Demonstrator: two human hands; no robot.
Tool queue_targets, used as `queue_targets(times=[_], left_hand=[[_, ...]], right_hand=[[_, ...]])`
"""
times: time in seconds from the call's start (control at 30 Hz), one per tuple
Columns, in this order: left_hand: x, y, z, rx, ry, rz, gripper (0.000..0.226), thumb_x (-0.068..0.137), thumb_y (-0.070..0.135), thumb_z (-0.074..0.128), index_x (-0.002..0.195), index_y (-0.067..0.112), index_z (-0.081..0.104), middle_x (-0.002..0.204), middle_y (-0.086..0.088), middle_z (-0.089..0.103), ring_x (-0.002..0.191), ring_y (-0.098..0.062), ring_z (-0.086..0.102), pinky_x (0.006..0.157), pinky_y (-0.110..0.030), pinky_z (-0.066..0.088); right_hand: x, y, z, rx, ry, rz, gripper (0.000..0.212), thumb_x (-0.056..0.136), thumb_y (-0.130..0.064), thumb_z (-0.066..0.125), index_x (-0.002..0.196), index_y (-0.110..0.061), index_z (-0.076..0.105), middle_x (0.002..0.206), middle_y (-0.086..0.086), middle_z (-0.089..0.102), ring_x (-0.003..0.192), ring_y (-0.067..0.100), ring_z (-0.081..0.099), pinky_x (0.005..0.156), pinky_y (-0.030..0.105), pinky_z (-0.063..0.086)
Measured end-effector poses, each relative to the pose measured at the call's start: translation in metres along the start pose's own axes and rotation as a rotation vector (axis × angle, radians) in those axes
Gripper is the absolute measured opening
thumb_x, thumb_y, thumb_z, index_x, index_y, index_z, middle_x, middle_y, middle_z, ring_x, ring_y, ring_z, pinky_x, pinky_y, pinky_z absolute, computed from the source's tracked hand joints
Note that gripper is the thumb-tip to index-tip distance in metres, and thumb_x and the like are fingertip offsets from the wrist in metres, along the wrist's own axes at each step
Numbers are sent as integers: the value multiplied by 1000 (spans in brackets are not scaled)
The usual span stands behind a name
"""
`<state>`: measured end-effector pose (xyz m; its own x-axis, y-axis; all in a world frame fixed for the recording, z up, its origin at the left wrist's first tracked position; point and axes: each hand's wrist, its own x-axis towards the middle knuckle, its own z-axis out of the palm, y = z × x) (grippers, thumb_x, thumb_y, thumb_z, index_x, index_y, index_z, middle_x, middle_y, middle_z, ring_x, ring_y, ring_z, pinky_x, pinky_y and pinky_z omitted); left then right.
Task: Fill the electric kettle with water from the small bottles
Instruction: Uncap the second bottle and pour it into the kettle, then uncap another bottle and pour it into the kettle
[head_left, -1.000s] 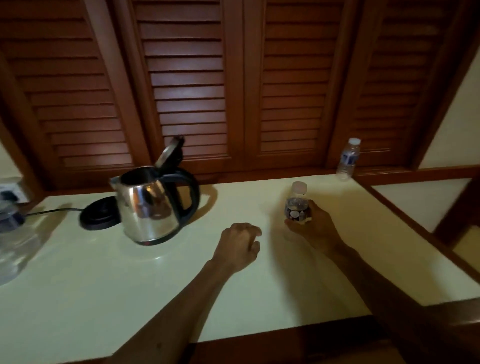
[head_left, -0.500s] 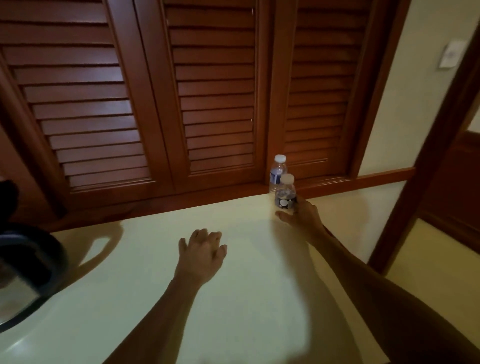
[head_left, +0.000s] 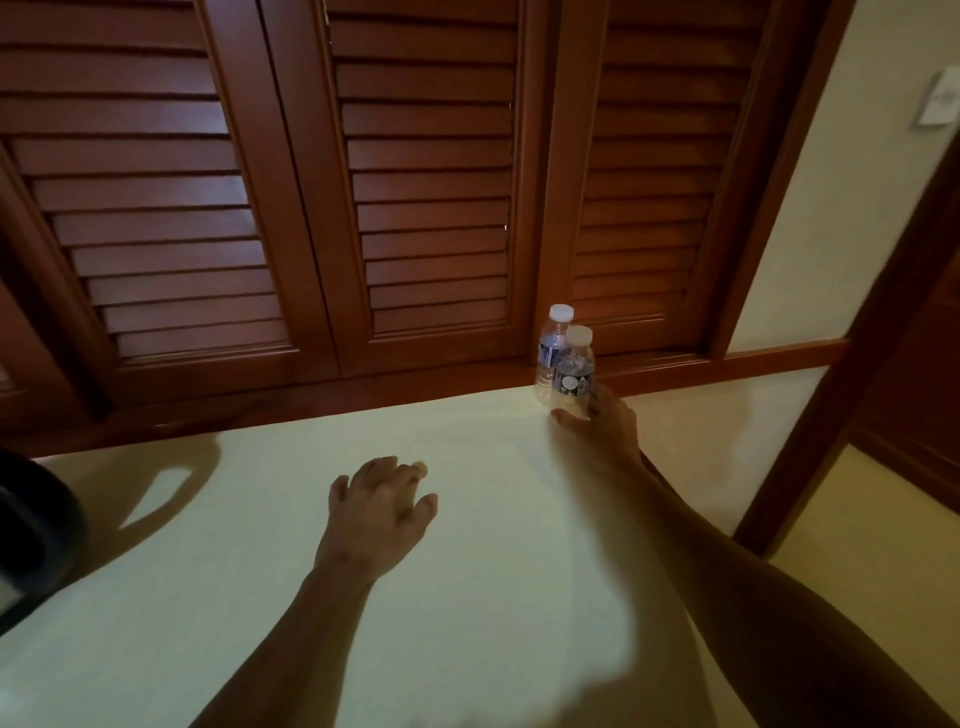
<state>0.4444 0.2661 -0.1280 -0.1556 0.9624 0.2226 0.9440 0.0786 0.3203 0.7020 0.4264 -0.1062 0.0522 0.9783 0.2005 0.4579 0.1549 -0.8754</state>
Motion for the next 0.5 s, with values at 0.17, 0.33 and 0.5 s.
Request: queue_targets(times=[0.17,0.33,0.5], left_hand=[[1,-1,0,-17,-3,-16,66,82,64,30,135,33,55,148,3,48,143,-15,35,115,-49,23],[-1,-2,-2,-28,8,5,64,85,60,33,132,25,60,140,2,57,139,-16,42,113,-50,31],[-23,2,-18,-278,119,1,31,90,29,56,103,8,73,111,-7,74,103,-24,68,92,-31,51]], right_hand=[[-1,0,-1,-58,-36,11,53,67,-34,77,116,-24,58,109,-5,69,90,12,66,76,27,54],[-26,-1,-5,41,55,103,68,66,-40,81,123,-19,50,124,4,63,104,21,63,86,39,55],[-91,-15,-11,48,101,125,66,81,-31,74,135,-11,42,132,13,54,114,28,55,93,40,48]])
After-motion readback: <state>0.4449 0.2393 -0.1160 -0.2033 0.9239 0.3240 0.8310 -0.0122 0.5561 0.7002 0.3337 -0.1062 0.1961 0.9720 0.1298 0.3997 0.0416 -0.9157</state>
